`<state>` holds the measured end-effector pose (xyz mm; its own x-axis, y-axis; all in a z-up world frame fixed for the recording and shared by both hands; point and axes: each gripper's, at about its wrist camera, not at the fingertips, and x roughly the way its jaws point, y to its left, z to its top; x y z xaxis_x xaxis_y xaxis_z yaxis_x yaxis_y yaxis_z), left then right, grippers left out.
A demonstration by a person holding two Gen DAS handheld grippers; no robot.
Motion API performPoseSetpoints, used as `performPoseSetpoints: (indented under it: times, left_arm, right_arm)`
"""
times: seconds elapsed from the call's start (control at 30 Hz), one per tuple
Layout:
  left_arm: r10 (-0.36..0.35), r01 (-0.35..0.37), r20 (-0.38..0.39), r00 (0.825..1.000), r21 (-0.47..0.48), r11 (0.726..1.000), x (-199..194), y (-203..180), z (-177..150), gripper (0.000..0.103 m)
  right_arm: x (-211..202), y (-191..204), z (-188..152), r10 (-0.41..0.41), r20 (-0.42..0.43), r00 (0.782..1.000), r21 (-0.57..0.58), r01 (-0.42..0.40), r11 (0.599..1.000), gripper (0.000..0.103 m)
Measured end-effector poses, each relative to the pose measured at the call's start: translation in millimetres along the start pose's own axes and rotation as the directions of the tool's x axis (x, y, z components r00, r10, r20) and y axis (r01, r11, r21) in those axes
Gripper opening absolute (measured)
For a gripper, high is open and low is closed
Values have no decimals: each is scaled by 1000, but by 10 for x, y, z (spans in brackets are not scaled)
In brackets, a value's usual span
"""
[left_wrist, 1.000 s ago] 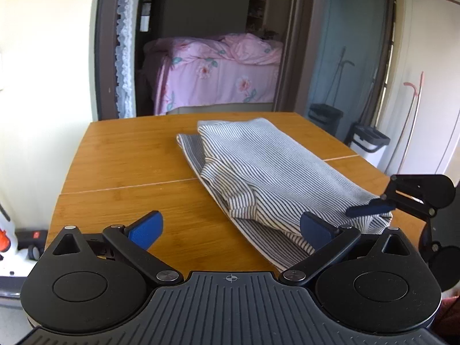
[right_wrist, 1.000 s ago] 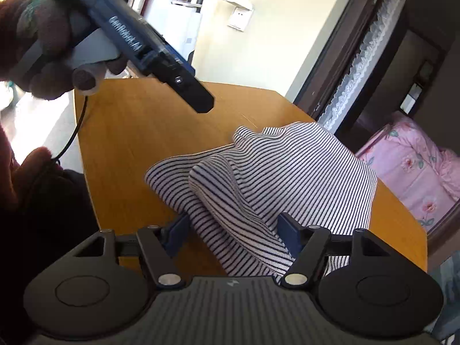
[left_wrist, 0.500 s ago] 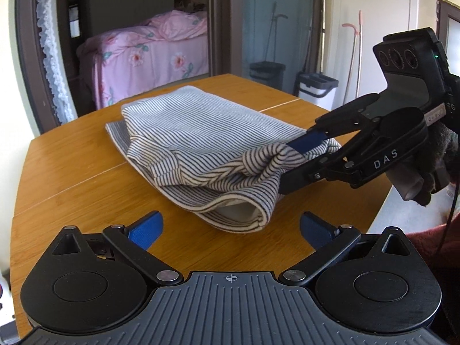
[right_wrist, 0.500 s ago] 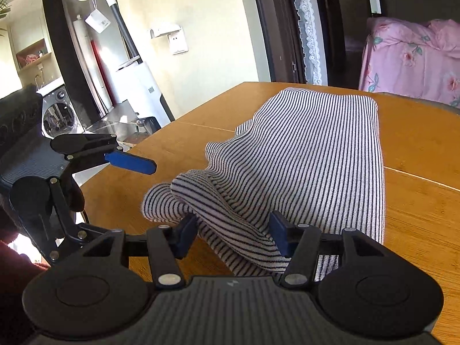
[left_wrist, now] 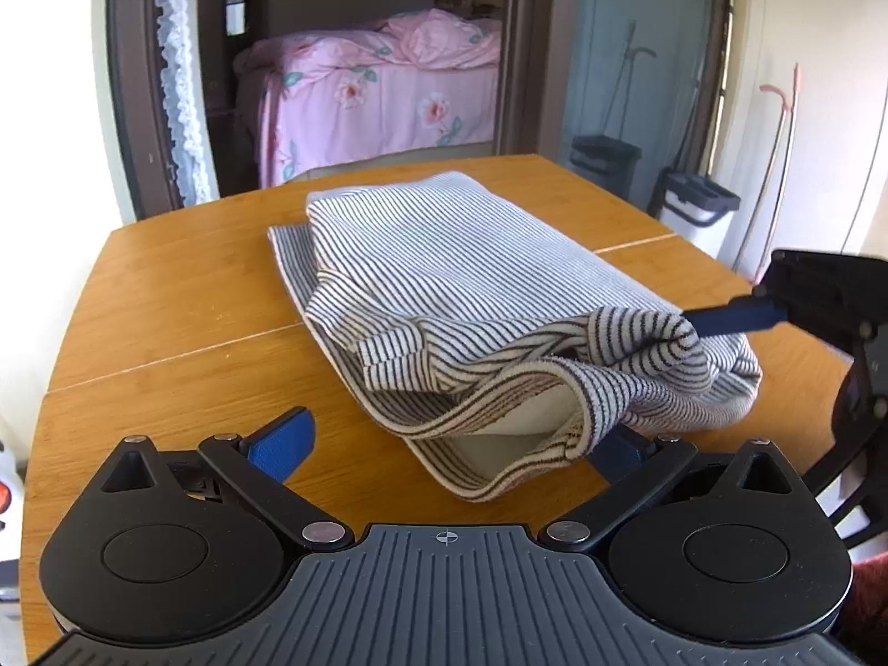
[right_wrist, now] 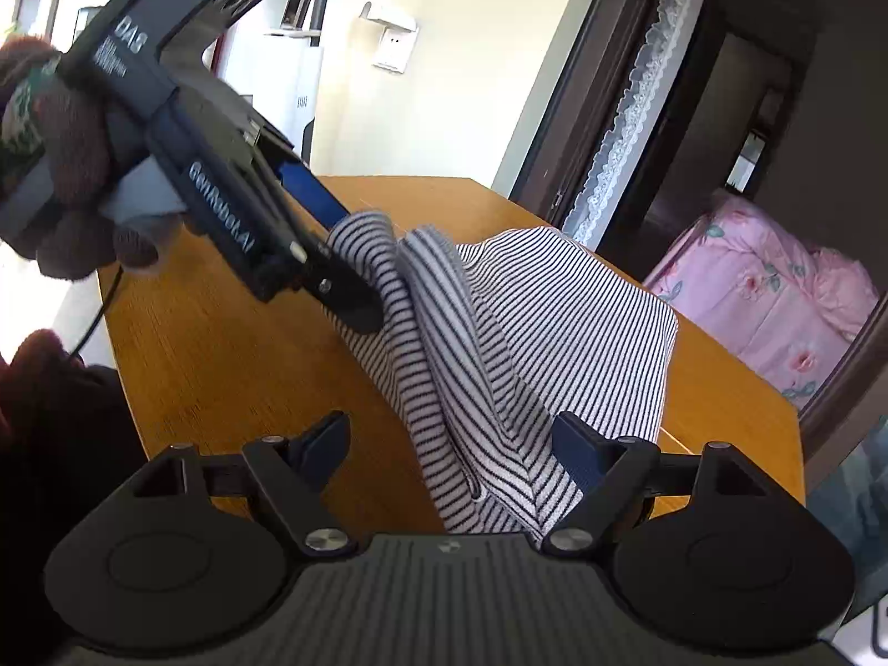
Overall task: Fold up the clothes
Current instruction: 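Lift the held shirt end and fold it over the body with the right tool, then open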
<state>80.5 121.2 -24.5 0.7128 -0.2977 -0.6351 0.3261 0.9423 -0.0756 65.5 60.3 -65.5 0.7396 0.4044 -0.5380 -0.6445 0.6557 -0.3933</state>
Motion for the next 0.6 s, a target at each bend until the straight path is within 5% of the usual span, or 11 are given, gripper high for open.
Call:
performPoseSetpoints:
  times: [0.1, 0.17, 0.37, 0.47, 0.6]
  left_arm:
    - [-18, 18, -10, 1000, -46, 999, 28, 42, 38, 103]
    - [-26, 25, -17, 1000, -48, 999, 22, 66, 41, 103]
    - [-87, 92, 93, 992, -56, 994, -358, 261, 113, 103]
    - [-25, 42, 155, 988, -109, 993, -402, 443, 273, 103]
    - [-27, 37, 127, 992, -82, 996, -14, 517, 526, 103]
  right_arm:
    - [81, -11, 8, -39, 11, 999, -5, 39, 999, 79]
    - [110, -40, 20, -52, 13, 999, -6, 52, 999, 50]
    - [104, -103, 63, -38, -18, 999, -75, 36, 997, 38]
    - [100, -89, 79, -30, -42, 999, -141, 23, 990, 35]
    - [25, -87, 143, -25, -68, 997, -240, 8, 971, 27]
